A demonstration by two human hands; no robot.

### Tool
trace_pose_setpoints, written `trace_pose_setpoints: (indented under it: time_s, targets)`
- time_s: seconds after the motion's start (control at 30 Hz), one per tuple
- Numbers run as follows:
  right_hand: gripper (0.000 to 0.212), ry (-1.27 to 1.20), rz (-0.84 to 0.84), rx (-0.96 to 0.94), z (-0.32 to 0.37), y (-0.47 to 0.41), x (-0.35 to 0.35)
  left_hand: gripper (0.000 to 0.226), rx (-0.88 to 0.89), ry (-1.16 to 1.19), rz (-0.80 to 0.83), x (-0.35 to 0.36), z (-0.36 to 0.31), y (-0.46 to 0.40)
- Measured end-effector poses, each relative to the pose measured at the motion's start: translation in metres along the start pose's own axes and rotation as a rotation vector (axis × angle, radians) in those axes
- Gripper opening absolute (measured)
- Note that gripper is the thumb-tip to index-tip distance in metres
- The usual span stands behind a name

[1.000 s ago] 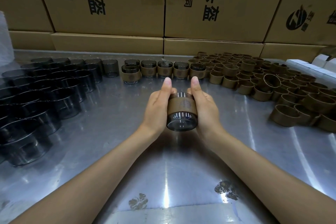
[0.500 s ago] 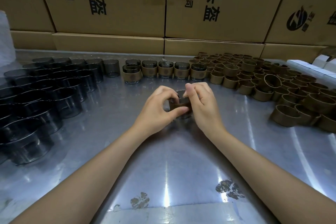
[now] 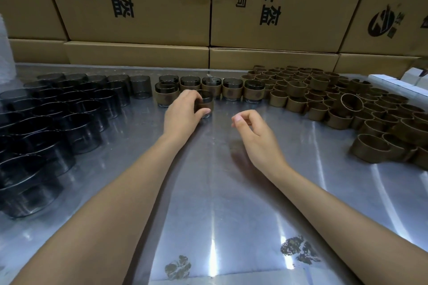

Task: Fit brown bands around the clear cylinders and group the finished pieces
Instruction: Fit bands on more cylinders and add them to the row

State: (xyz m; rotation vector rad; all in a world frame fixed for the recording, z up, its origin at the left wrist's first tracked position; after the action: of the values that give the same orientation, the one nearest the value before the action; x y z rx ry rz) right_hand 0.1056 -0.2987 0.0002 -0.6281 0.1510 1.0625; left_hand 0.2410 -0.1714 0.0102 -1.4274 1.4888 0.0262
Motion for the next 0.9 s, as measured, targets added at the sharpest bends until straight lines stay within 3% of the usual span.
trace_pose_setpoints:
  time_s: [0.33,0.7,0.9]
  targets:
    - [0.010,-0.020,0.038,0.023,-0.002,0.000,0.001,0.030,-0.012,-0.248,0.001,0.017,0.019,-0.030]
    - [0.012,-0.022,0.059,0.043,0.000,0.000,0.001,0.048,-0.051,-0.348,0.060,0.019,0.026,-0.034]
    - [0.011,-0.017,0.062,0.054,0.000,0.000,0.002,0.046,-0.054,-0.321,0.022,0.019,0.030,-0.033]
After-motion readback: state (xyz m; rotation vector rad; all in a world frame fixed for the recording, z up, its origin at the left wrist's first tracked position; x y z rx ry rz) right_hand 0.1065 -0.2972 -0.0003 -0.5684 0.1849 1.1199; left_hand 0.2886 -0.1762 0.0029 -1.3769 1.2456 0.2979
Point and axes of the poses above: each hand's wrist, its own y-axis away from the middle knuckle, its own x-axis out of the palm, z = x × y, the point moved 3 cm from there along -y, towards the middle knuckle, and after that the axes turned 3 degrees about y, right-handed, at the moved point
